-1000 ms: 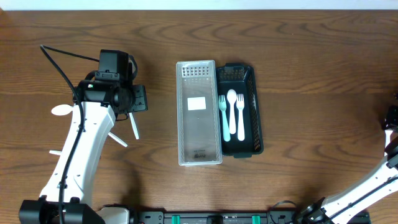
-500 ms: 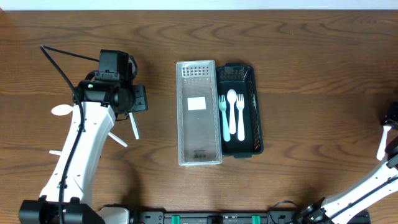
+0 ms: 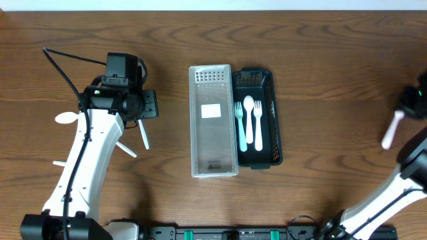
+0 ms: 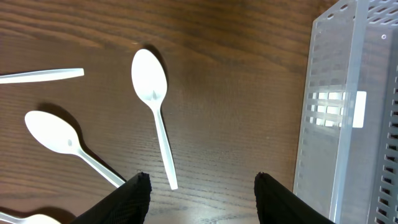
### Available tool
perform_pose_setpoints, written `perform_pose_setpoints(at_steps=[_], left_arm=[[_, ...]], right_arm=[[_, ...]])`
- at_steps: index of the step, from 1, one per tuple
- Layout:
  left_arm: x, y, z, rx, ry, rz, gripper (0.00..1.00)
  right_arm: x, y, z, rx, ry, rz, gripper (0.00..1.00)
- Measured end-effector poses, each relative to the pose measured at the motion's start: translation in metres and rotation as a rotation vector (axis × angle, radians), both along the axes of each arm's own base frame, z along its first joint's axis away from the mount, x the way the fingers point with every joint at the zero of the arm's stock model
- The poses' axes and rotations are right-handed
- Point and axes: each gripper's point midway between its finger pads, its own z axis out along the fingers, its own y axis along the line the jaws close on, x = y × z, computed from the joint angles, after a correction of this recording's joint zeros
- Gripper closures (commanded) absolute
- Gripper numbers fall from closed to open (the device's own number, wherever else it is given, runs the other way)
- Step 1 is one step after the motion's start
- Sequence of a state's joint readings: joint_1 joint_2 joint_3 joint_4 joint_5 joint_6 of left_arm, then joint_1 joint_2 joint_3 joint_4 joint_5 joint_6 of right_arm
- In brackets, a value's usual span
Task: Pack container
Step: 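Carry the fork left with right gripper and drop it into black caddy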
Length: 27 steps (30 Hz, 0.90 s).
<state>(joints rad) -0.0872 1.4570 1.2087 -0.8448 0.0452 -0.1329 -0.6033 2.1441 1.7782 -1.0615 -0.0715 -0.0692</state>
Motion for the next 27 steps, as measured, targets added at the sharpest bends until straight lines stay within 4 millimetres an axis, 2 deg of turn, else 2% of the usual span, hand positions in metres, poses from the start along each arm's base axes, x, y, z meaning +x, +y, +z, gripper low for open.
perform_pose_setpoints(at_steps=[2,5,6,8,10,11,12,16,18,21,22,24,27], left_arm=[[0.0,0.0,0.0,0.0,-0.001,0.0,0.43],[0.001,0.0,0.0,0.0,-0.003,0.0,0.44],[0.001,0.0,0.0,0.0,-0.004,0.0,0.43],[0.001,0.0,0.0,0.0,-0.003,0.0,0.44],[0.001,0.0,0.0,0.0,-0.004,0.0,0.44],[0.001,0.0,0.0,0.0,-0.004,0.0,0.43],[0.001,0.0,0.0,0.0,-0.004,0.0,0.44],[0.001,0.0,0.0,0.0,-0.004,0.0,0.44],[0.001,0.0,0.0,0.0,-0.003,0.0,0.44],[0.001,0.0,0.0,0.0,-0.003,0.0,0.43],[0.001,0.0,0.0,0.0,-0.002,0.0,0.35],[0.0,0.0,0.0,0.001,-0.002,-0.004,0.26],[0.0,0.0,0.0,0.001,0.0,-0.003,0.23]], right_arm=[[0.02,0.033,0.039,-0.037,-0.07,0.065,0.99],[0.042,0.103,0.098,-0.076,-0.181,0.206,0.99],[0.045,0.126,0.111,-0.078,-0.205,0.246,0.99],[0.049,0.188,0.135,-0.066,-0.251,0.358,0.99],[0.048,0.243,0.144,-0.038,-0.272,0.458,0.99],[0.045,0.274,0.145,-0.02,-0.27,0.517,0.99],[0.042,0.294,0.144,-0.006,-0.265,0.552,0.99],[0.027,0.368,0.133,0.036,-0.229,0.683,0.99],[0.018,0.397,0.124,0.053,-0.202,0.721,0.99],[0.009,0.424,0.103,0.073,-0.142,0.742,0.98],[0.007,0.43,0.095,0.075,-0.118,0.743,0.98],[0.002,0.436,0.076,0.076,-0.058,0.739,0.94],[-0.006,0.436,0.049,0.073,0.04,0.726,0.88]])
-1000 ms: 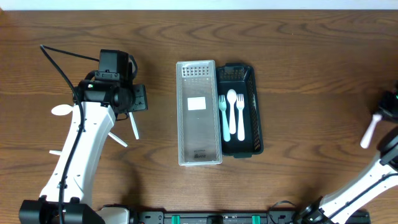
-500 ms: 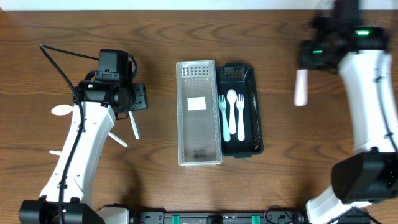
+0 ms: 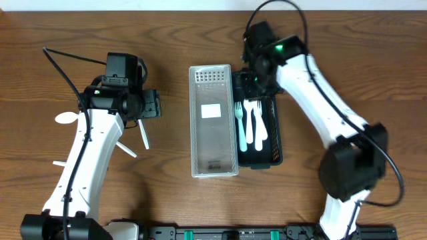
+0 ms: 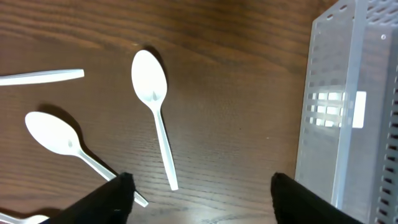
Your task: Pack container
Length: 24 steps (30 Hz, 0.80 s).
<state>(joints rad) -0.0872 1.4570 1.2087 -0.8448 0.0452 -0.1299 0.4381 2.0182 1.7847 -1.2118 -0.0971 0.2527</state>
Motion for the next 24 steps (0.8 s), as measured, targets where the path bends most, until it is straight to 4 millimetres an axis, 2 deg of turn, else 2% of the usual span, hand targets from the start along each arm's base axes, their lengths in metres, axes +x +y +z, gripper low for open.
perform_pose_setpoints(at_steps=[3,7,9,12,14,15,17,21,24], left_arm=[[0.0,0.0,0.0,0.0,0.0,0.0,0.2],[0.0,0.0,0.0,0.001,0.0,-0.001,0.12],[0.0,0.0,0.0,0.001,0.001,-0.001,0.11],[-0.003,0.0,-0.001,0.002,0.012,-0.002,0.01],[-0.005,0.0,0.0,0.002,0.015,-0.001,0.02],[-0.005,0.0,0.001,0.001,0.011,0.0,0.02],[-0.006,0.001,0.009,-0.001,-0.012,0.0,0.02],[-0.012,0.001,0.036,-0.01,-0.099,0.0,0.02],[-0.018,0.001,0.06,-0.02,-0.181,-0.002,0.02]], right_arm=[[-0.004,-0.001,-0.015,-0.022,0.049,-0.009,0.82],[-0.004,-0.001,-0.017,-0.023,0.054,-0.017,0.7],[-0.003,0.0,-0.017,-0.019,0.048,-0.016,0.6],[-0.001,-0.001,-0.016,-0.018,0.039,0.001,0.32],[0.001,-0.003,-0.011,-0.017,0.035,0.01,0.21],[0.004,-0.004,-0.007,-0.014,0.026,0.013,0.17],[0.013,-0.011,0.007,-0.004,-0.003,0.006,0.01],[0.038,-0.037,0.054,0.032,-0.11,-0.047,0.01],[0.055,-0.069,0.091,0.059,-0.214,-0.124,0.01]])
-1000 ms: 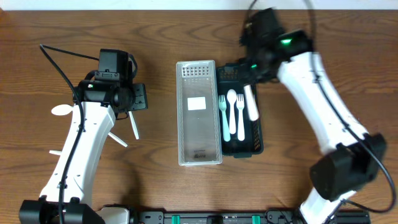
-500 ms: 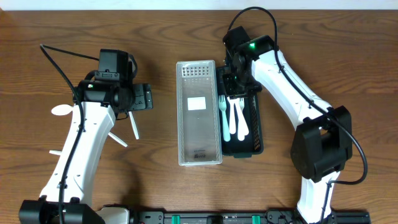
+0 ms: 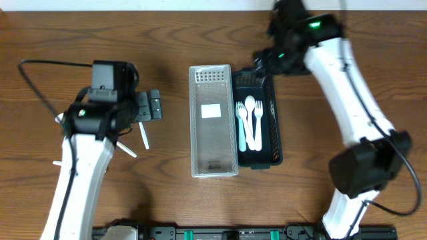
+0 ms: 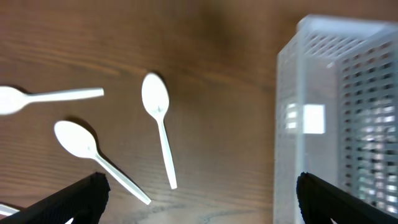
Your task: Pack container
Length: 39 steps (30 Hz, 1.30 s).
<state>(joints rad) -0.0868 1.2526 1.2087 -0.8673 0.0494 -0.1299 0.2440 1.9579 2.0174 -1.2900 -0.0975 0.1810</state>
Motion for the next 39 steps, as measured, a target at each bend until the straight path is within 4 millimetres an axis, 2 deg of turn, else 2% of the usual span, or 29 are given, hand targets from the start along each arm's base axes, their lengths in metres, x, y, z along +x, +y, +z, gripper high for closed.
perform_pose_setpoints(at_steps=[3,5,7,10,15,19,21,24,34,38,39], left_arm=[[0.001,0.006,0.017,0.003,-0.07,0.023,0.02],[0.006,0.019,0.018,0.009,-0.083,0.092,0.02],[0.013,0.035,0.01,0.008,-0.062,0.166,0.02],[0.025,0.053,-0.022,0.001,0.033,0.247,0.02],[0.037,0.062,-0.106,-0.001,0.27,0.305,0.02],[0.039,0.061,-0.156,-0.008,0.39,0.325,0.02],[0.038,0.059,-0.172,-0.016,0.43,0.327,0.02],[0.037,0.056,-0.187,-0.034,0.465,0.33,0.02],[0.034,0.047,-0.211,-0.067,0.529,0.287,0.02],[0.035,0.046,-0.211,-0.07,0.53,0.285,0.0],[0.035,0.046,-0.211,-0.07,0.53,0.284,0.03]], right_arm=[[0.003,-0.039,0.02,0.003,-0.036,-0.086,0.01],[0.001,-0.066,0.021,-0.005,-0.019,-0.148,0.01],[-0.002,-0.089,0.014,-0.016,0.01,-0.194,0.01],[-0.011,-0.106,-0.001,-0.031,0.065,-0.228,0.01],[-0.017,-0.107,-0.02,-0.038,0.112,-0.223,0.01],[-0.02,-0.107,-0.027,-0.042,0.129,-0.218,0.01],[-0.02,-0.107,-0.029,-0.043,0.131,-0.215,0.01],[-0.02,-0.107,-0.03,-0.044,0.131,-0.212,0.01],[-0.019,-0.107,-0.03,-0.044,0.128,-0.211,0.01],[-0.019,-0.107,-0.03,-0.044,0.128,-0.211,0.01],[-0.019,-0.107,-0.03,-0.044,0.128,-0.211,0.01]])
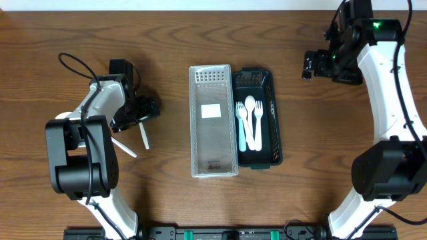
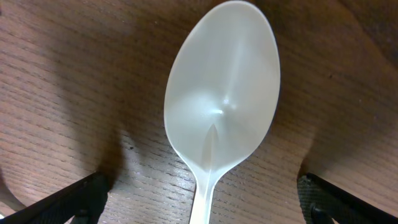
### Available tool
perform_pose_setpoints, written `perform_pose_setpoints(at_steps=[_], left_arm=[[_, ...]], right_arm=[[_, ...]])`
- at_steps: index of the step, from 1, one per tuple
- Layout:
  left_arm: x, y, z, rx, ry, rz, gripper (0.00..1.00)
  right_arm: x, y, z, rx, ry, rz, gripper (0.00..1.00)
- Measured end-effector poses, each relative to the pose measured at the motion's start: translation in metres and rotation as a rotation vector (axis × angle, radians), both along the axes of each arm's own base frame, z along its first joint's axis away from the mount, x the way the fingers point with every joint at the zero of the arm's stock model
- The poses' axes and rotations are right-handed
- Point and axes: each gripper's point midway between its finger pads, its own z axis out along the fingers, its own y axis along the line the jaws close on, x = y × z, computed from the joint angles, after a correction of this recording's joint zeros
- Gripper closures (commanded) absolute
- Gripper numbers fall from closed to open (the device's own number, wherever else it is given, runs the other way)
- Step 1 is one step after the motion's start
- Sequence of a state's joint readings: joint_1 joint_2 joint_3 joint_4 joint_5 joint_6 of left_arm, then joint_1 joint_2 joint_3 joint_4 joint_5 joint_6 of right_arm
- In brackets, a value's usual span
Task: Pack container
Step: 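Lower left gripper and grasp a white spoon by its bowl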
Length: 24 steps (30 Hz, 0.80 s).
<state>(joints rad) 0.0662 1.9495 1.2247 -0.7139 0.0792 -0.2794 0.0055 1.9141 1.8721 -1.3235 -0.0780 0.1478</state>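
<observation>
A white plastic spoon [image 2: 221, 93] lies on the wooden table, its bowl filling the left wrist view. My left gripper [image 2: 202, 211] is open and low over it, with one dark fingertip [image 2: 78, 200] on each side of the spoon's neck. In the overhead view this gripper [image 1: 138, 112] sits at the top of the spoon [image 1: 143, 135], left of the clear container [image 1: 213, 160]. The black basket [image 1: 275, 127] holds a teal fork [image 1: 239, 130], a white spoon and a white fork. My right gripper [image 1: 309, 65] hangs high at the back right; its jaws are too small to read.
Another white utensil handle [image 1: 124, 147] lies just left of the spoon, partly under my left arm. The clear container and the basket stand side by side at the table's middle. Cables run along the left arm.
My left gripper has dropped from well above the spoons to just over one spoon, open around its neck. The right arm has moved from behind the basket to the back right.
My left gripper hung over several loose spoons with its fingers partly apart, then wider open, then higher up with the container in view. The right arm stood at the right edge, then over the basket, then behind it. Now the left gripper straddles one spoon.
</observation>
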Motion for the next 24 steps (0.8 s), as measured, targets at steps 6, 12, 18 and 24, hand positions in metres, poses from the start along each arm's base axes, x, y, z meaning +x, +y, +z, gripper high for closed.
perform_pose_setpoints(at_steps=[6,12,18,24], left_arm=[[-0.006,0.001,-0.001,0.002,0.024,-0.008,0.39],[-0.012,-0.001,-0.001,-0.006,0.05,-0.013,0.72],[-0.012,-0.002,-0.001,-0.011,0.051,-0.013,0.94],[-0.01,0.0,0.0,-0.002,0.044,-0.016,0.94]], right_arm=[[-0.001,-0.002,0.0,-0.011,0.004,-0.002,0.01],[-0.001,-0.003,0.0,-0.018,0.004,-0.004,0.01],[-0.001,-0.004,-0.001,-0.022,0.004,-0.004,0.01],[-0.001,-0.004,-0.001,-0.022,0.004,-0.004,0.01]])
